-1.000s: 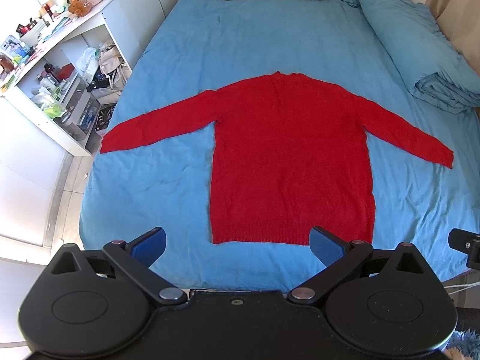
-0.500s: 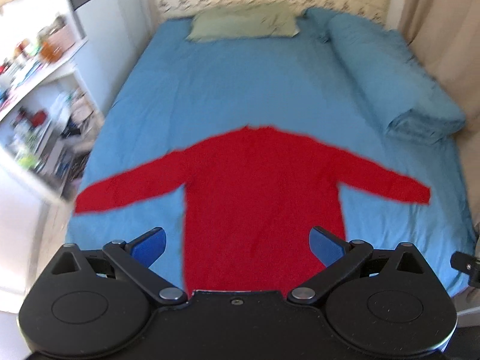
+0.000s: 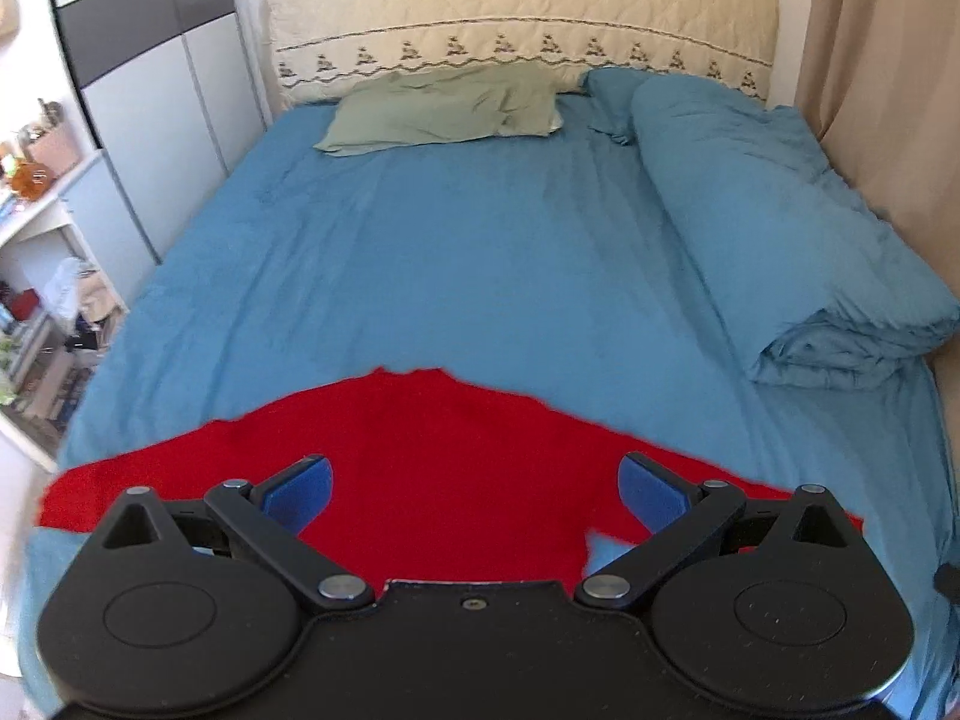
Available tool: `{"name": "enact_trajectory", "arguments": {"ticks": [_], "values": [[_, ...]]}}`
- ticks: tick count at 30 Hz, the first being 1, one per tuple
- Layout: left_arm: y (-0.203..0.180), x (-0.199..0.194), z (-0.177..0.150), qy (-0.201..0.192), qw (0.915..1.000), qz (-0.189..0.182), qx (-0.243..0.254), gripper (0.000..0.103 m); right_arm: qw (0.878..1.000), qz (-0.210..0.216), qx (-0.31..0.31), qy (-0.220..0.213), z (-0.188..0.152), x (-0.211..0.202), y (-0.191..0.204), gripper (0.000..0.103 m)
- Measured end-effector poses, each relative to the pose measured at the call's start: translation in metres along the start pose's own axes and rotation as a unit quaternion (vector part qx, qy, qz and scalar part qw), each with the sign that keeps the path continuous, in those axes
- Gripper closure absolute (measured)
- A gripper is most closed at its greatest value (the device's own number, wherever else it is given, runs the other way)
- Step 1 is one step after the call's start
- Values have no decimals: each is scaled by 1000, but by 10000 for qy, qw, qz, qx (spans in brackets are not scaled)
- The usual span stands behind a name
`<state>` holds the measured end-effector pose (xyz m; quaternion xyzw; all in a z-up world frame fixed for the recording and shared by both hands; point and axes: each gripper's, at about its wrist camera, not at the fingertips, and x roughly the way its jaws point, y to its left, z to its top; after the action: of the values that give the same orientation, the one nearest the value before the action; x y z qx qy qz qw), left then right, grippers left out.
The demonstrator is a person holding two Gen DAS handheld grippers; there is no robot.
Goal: Fold small clothes
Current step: 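Move the right tool to the sweater's sleeve cuff and close on it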
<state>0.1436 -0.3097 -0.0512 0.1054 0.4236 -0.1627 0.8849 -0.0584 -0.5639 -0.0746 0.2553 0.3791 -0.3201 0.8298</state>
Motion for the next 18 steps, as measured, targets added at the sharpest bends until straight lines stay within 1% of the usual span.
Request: {"name": "enact_trajectory", "arguments": {"ticks": [2,4,8,10,13,14,16,18], "values": [[-19,24,4,22,10000,24,64,0,9999,74,18,-86,3,29,-22,0],[-38,53,5,62,10000,-40,43,0,9999,128,61,0,6,63,-44,0],[-63,116,3,189,9995,-233,-46,0,9999,41,95,31,-1,116,-76,0],[-72,155,0,392,9989,-251,-68,0,9998,35,201,81,-9,139,-89,0],[-82,209,-4,670,9976,-163,-78,1,9983,151,535,189,-25,178,-112,0],[-84,226,-5,712,9973,-125,-103,1,9976,193,632,224,-29,190,-117,4],[-87,257,-9,806,9965,-139,-177,1,9963,226,775,280,-38,212,-127,8],[-88,287,-15,871,9960,-165,-142,1,9950,203,928,317,-47,234,-134,11]]}}
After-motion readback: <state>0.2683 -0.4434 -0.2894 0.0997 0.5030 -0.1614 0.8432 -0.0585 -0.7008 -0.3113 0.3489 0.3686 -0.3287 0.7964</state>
